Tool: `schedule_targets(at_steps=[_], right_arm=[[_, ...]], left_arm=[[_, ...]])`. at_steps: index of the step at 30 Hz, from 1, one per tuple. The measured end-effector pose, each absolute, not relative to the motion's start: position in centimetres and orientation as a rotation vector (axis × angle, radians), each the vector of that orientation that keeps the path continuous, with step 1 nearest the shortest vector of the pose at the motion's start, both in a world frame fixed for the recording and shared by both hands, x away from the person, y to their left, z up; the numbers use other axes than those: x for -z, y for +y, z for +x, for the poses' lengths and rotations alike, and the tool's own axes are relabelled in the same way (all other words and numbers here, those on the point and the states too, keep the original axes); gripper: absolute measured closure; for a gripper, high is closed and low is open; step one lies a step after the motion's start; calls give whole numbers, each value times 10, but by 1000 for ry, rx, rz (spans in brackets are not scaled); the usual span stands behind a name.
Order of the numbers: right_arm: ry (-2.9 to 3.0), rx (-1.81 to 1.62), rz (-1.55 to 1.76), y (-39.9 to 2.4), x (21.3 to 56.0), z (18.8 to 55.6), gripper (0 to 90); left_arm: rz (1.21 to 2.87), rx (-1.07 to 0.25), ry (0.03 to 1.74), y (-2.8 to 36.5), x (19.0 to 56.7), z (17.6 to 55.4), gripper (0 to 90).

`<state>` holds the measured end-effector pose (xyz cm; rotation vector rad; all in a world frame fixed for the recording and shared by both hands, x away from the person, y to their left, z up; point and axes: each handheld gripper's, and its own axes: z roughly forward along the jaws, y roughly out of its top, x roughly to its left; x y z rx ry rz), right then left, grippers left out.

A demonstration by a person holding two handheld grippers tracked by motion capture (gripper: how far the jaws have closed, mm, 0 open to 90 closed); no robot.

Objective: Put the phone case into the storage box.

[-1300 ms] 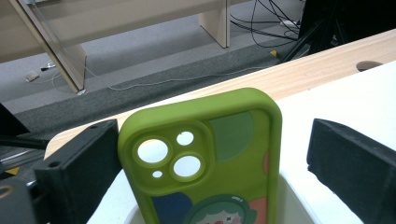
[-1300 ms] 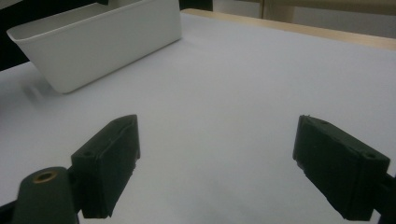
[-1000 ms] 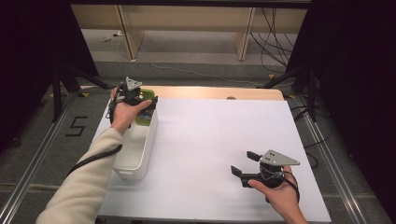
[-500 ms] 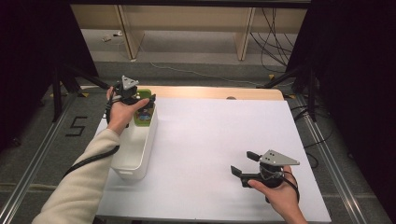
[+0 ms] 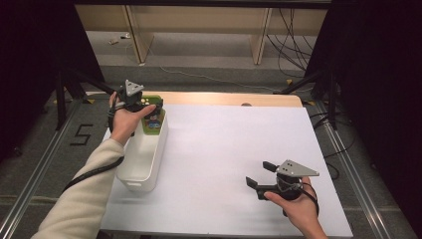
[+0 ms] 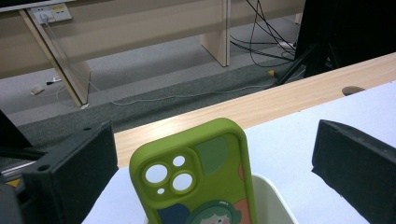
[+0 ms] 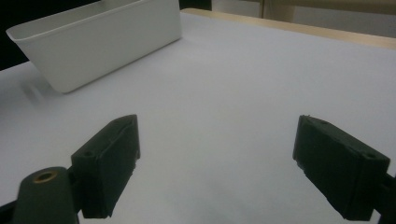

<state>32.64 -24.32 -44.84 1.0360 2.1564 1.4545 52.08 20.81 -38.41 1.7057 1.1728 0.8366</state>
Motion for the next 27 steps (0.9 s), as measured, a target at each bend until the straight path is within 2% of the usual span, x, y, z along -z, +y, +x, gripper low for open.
schedule_targets(at_steps=[27], right_arm=[[2155,-1448,1037,-244,447,326,159]], left_arm=[[1685,-777,1137,215,384,486,27]])
